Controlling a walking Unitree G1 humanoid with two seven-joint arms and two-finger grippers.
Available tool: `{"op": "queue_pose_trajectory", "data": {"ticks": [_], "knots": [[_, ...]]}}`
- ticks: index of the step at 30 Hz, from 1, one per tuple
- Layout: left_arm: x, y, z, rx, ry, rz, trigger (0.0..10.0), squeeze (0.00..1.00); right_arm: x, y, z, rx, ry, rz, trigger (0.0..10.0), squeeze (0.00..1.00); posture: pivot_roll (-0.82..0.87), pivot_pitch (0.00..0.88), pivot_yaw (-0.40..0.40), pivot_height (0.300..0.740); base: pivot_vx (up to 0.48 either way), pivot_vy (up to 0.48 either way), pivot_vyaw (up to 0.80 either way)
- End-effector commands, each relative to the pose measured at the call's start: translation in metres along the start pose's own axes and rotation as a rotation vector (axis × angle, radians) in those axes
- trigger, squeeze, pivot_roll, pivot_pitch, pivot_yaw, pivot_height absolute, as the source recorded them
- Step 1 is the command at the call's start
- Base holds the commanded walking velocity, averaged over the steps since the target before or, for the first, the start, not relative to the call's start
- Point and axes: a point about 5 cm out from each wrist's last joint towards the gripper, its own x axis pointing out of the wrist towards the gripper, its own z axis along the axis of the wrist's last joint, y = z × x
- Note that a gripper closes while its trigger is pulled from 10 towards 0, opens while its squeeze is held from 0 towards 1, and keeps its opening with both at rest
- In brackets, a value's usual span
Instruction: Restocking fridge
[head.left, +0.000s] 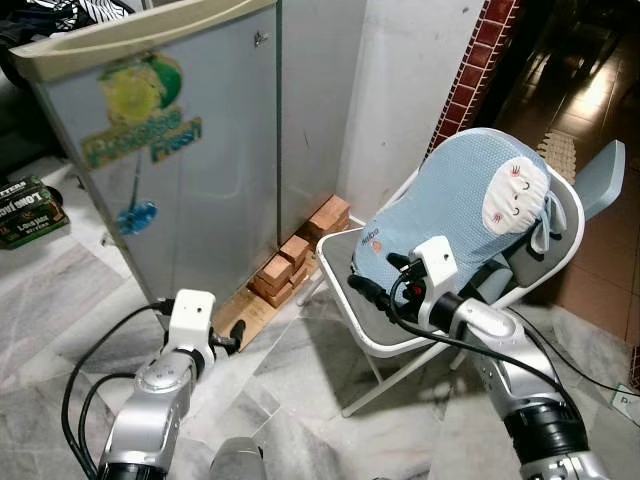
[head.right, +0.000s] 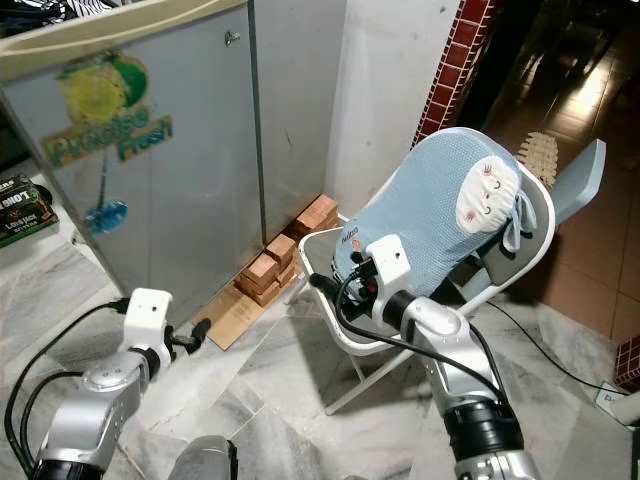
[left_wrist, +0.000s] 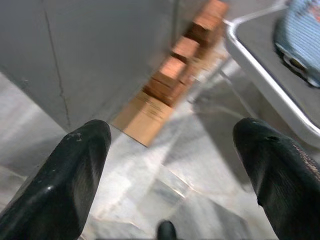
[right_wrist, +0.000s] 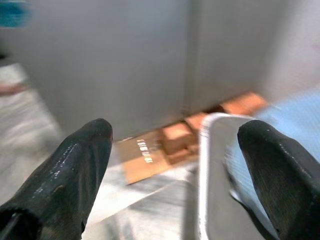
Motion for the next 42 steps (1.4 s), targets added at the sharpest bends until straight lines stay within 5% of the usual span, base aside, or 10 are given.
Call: {"op": "queue_pose_trajectory", "data": {"ticks": [1, 8, 9, 12, 24, 42], "knots": [[0.001, 0.004, 0.000, 0.004, -0.008, 0.009, 10.0, 0.00, -0.005, -0.003, 0.004, -0.013, -0.052, -0.110, 10.0, 0.00, 0.10, 0.000, -0.029, 0.740, 0.000, 0.480, 0.00], [0.002, -0.003, -0.006, 0.040, -0.023, -0.023, 10.0, 0.00, -0.013, -0.006, -0.008, 0.043, -0.086, -0.266, 10.0, 0.00, 0.07, 0.000, -0.002, 0.740, 0.000, 0.480, 0.00], [0.001, -0.006, 0.004, 0.175, -0.148, -0.023, 10.0, 0.00, -0.018, -0.008, -0.007, 0.059, -0.123, -0.318, 10.0, 0.00, 0.07, 0.000, -0.002, 0.740, 0.000, 0.480, -0.80], [-0.005, -0.012, 0.017, 0.261, -0.290, -0.056, 10.0, 0.00, -0.024, -0.010, -0.005, 0.039, -0.154, -0.348, 10.0, 0.00, 0.06, 0.000, -0.003, 0.740, 0.000, 0.480, -0.80], [-0.012, -0.010, 0.019, 0.206, -0.418, -0.050, 10.0, 0.00, -0.038, -0.003, -0.005, 0.041, -0.194, -0.408, 10.0, 0.00, 0.05, 0.000, -0.001, 0.740, 0.000, 0.480, -0.04], [-0.006, -0.015, 0.038, 0.046, -0.464, -0.074, 10.0, 0.00, -0.040, -0.003, 0.000, 0.078, -0.214, -0.449, 10.0, 0.00, 0.04, 0.000, 0.001, 0.740, 0.000, 0.480, 0.00]]}}
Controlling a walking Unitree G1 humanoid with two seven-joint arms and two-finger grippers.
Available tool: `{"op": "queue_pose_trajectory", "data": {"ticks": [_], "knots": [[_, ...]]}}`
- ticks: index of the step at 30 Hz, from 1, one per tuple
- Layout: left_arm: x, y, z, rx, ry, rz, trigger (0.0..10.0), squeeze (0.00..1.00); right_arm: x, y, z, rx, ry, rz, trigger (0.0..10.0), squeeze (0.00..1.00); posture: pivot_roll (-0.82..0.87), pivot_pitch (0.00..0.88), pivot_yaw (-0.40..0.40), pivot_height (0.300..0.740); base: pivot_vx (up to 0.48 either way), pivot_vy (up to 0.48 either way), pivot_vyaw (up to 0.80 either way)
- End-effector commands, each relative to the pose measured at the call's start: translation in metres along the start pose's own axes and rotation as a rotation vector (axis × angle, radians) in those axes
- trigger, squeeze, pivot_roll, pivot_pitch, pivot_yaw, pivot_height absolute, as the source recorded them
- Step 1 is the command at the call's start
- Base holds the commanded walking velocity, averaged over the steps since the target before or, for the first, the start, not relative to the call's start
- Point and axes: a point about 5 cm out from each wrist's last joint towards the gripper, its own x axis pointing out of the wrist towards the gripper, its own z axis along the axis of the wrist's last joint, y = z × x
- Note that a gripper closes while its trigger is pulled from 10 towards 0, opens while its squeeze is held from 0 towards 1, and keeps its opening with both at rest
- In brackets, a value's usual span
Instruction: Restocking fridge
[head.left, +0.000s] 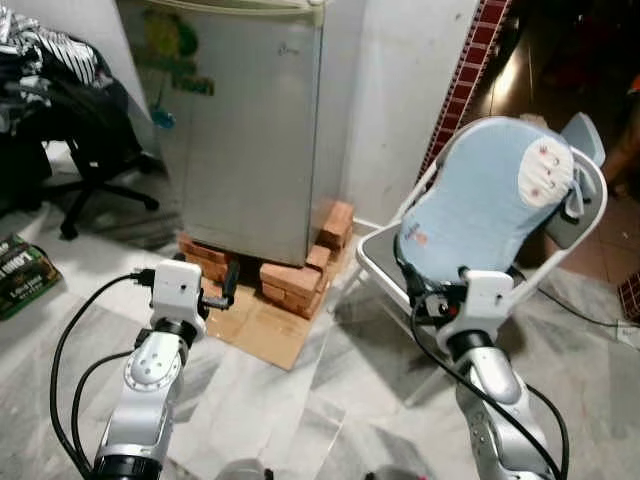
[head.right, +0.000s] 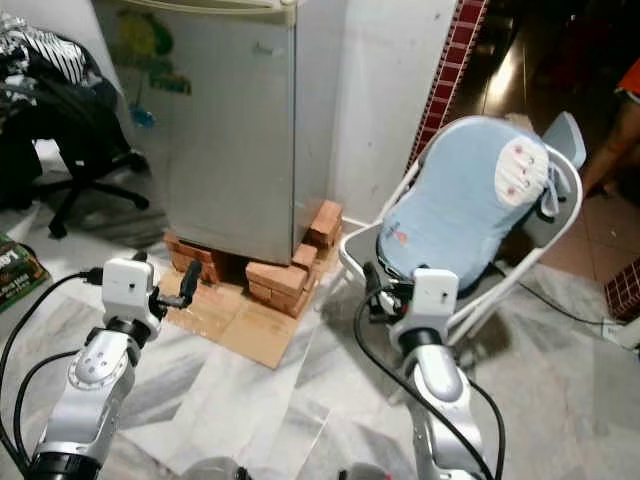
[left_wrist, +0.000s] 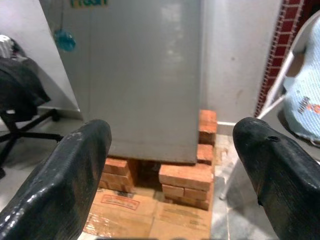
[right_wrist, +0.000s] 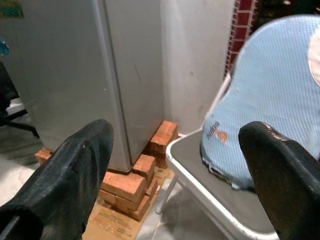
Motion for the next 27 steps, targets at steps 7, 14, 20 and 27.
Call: {"op": "queue_pose_trajectory", "data": {"ticks": [7, 14, 20, 27], "knots": [[0.0026, -0.0049, 0.0029, -0.055, 0.009, -0.032, 10.0, 0.00, -0.0017, -0.0071, 0.0011, 0.012, 0.010, -0.042, 10.0, 0.00, 0.04, 0.000, 0.002, 0.740, 0.000, 0.480, -0.28], [0.0046, -0.0064, 0.0026, -0.044, 0.023, -0.034, 10.0, 0.00, 0.0006, -0.0075, 0.0030, 0.008, 0.009, -0.038, 10.0, 0.00, 0.03, 0.000, -0.001, 0.740, 0.000, 0.480, -0.80], [0.0045, -0.0078, 0.0024, -0.038, 0.032, -0.041, 10.0, 0.00, 0.0031, -0.0083, 0.0046, 0.002, 0.007, -0.035, 10.0, 0.00, 0.03, 0.000, -0.001, 0.740, 0.000, 0.480, -0.80], [0.0046, -0.0101, 0.0025, -0.039, 0.032, -0.051, 10.0, 0.00, 0.0037, -0.0074, 0.0043, -0.002, 0.009, -0.027, 10.0, 0.00, 0.03, 0.000, 0.000, 0.740, 0.000, 0.480, -0.80]]}}
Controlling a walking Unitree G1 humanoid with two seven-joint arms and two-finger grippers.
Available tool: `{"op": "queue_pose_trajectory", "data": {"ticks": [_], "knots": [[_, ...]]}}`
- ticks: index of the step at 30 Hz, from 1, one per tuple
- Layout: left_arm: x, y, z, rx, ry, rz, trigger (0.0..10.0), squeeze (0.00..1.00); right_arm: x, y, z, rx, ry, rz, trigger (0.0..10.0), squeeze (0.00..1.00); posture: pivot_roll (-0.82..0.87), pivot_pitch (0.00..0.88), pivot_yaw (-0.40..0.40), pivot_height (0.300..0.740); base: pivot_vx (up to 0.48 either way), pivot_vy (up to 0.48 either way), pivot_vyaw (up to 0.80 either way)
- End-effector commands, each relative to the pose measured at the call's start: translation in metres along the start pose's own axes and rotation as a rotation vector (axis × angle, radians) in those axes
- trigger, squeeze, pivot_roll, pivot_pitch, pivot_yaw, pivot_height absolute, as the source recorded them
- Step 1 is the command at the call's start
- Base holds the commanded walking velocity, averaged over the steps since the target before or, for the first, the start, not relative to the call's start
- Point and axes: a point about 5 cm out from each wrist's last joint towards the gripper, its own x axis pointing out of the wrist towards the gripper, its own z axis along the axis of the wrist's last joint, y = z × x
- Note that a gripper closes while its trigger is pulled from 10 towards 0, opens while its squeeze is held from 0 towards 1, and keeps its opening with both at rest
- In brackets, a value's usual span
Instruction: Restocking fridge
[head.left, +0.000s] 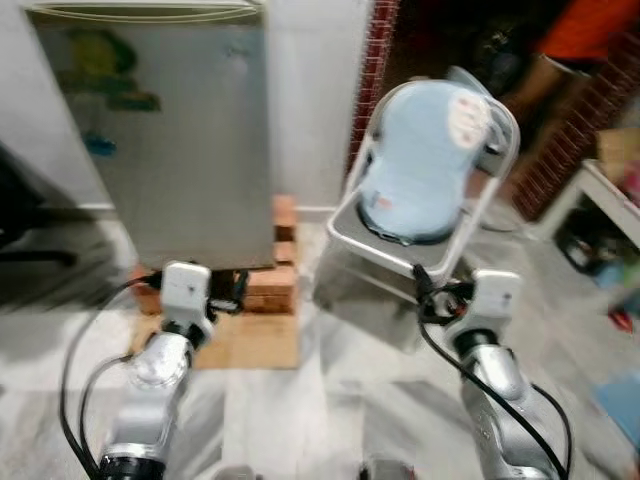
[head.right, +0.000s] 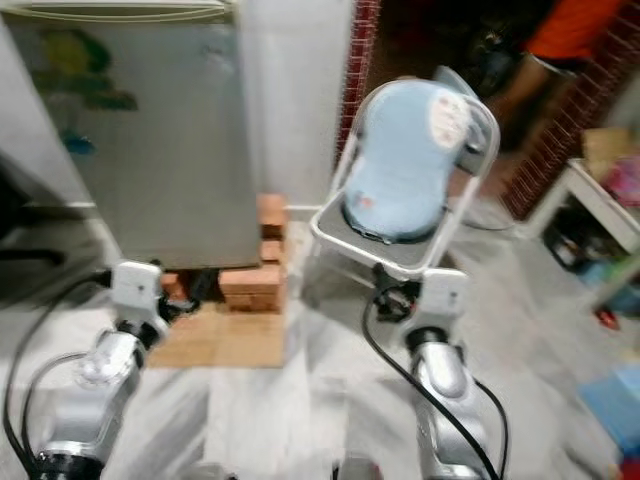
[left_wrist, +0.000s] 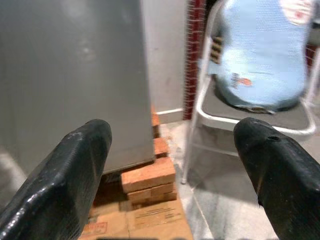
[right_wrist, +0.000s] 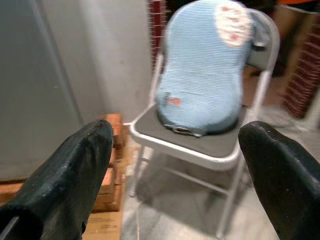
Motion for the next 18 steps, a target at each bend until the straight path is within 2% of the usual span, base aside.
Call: {"op": "queue_pose_trajectory", "data": {"ticks": [1, 18], "knots": [[0.0034, -0.0093, 0.0032, -0.007, -0.009, -0.033, 10.0, 0.00, -0.0009, -0.0078, 0.0027, -0.009, -0.006, -0.022, 10.0, 0.00, 0.03, 0.000, 0.000, 0.740, 0.000, 0.480, -0.80], [0.0061, -0.0128, 0.0063, -0.001, -0.017, -0.058, 10.0, 0.00, 0.0011, -0.0085, 0.0049, -0.017, -0.014, -0.026, 10.0, 0.00, 0.03, 0.000, 0.004, 0.740, 0.000, 0.480, -0.80]]}}
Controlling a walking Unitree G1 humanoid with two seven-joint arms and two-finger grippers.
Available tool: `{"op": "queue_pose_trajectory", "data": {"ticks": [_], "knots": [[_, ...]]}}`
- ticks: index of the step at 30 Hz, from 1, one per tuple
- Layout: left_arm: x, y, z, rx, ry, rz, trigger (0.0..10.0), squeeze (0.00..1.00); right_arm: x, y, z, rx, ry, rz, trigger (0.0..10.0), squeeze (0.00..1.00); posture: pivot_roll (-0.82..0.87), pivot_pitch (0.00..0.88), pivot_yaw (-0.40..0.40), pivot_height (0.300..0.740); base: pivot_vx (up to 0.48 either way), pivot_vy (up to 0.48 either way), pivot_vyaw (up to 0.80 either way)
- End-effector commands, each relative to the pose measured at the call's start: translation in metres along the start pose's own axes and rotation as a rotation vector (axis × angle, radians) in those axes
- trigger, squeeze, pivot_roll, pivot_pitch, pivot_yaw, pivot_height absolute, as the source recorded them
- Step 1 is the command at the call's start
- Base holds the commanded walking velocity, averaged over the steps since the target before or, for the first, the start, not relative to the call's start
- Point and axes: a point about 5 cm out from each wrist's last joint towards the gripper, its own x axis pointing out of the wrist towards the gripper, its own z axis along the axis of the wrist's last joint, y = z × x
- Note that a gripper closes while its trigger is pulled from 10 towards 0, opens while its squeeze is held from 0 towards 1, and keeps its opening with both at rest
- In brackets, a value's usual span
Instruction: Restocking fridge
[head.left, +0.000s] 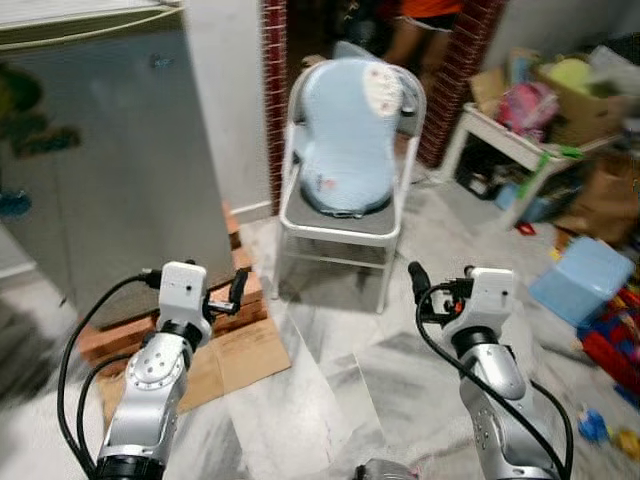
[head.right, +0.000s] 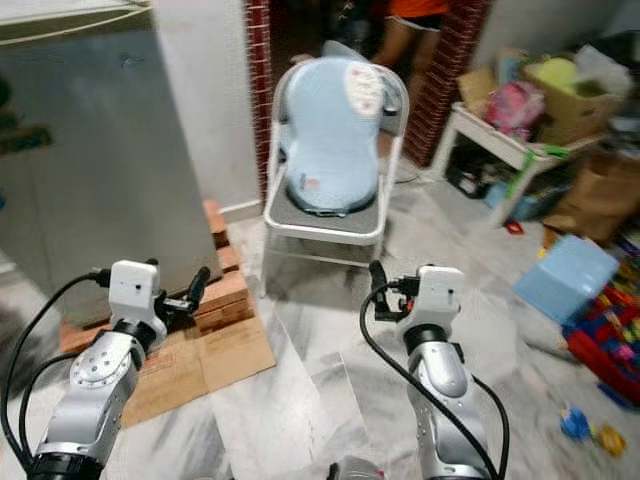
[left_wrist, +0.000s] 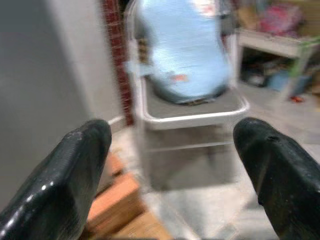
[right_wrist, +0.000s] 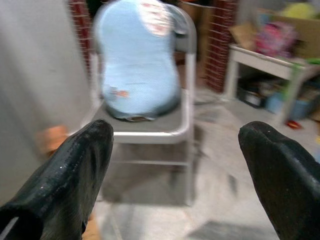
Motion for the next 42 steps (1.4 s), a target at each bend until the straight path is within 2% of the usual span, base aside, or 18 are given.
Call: {"op": "queue_pose_trajectory", "data": {"ticks": [1, 10, 17, 22, 30, 42], "knots": [[-0.0033, 0.0073, -0.0009, 0.024, 0.007, 0.016, 10.0, 0.00, 0.0022, 0.0057, 0.0047, 0.012, -0.022, 0.016, 10.0, 0.00, 0.02, 0.000, 0.004, 0.740, 0.000, 0.480, -0.80], [-0.0036, 0.0056, -0.0010, 0.029, 0.001, 0.003, 10.0, 0.00, 0.0013, 0.0066, 0.0043, 0.012, -0.020, 0.014, 10.0, 0.00, 0.02, 0.000, 0.006, 0.740, 0.000, 0.480, -0.80], [-0.0045, 0.0027, 0.0027, 0.054, -0.030, -0.042, 10.0, 0.00, 0.0022, 0.0063, 0.0058, 0.006, -0.026, 0.000, 10.0, 0.00, 0.02, 0.000, 0.008, 0.740, 0.000, 0.000, -0.80], [-0.0063, -0.0006, 0.0038, 0.037, -0.041, -0.083, 10.0, 0.00, 0.0031, 0.0051, 0.0068, 0.004, -0.029, -0.009, 10.0, 0.00, 0.02, 0.000, 0.007, 0.740, 0.144, 0.000, -0.80], [-0.0065, 0.0003, 0.0022, 0.051, -0.036, -0.077, 10.0, 0.00, 0.0038, 0.0043, 0.0070, 0.000, -0.029, -0.018, 10.0, 0.00, 0.02, 0.000, 0.006, 0.740, 0.360, 0.000, -0.80], [-0.0069, -0.0016, 0.0010, 0.052, -0.033, -0.086, 10.0, 0.00, 0.0034, 0.0039, 0.0066, -0.007, -0.027, -0.022, 10.0, 0.00, 0.02, 0.000, 0.004, 0.740, 0.000, 0.000, -0.80]]}}
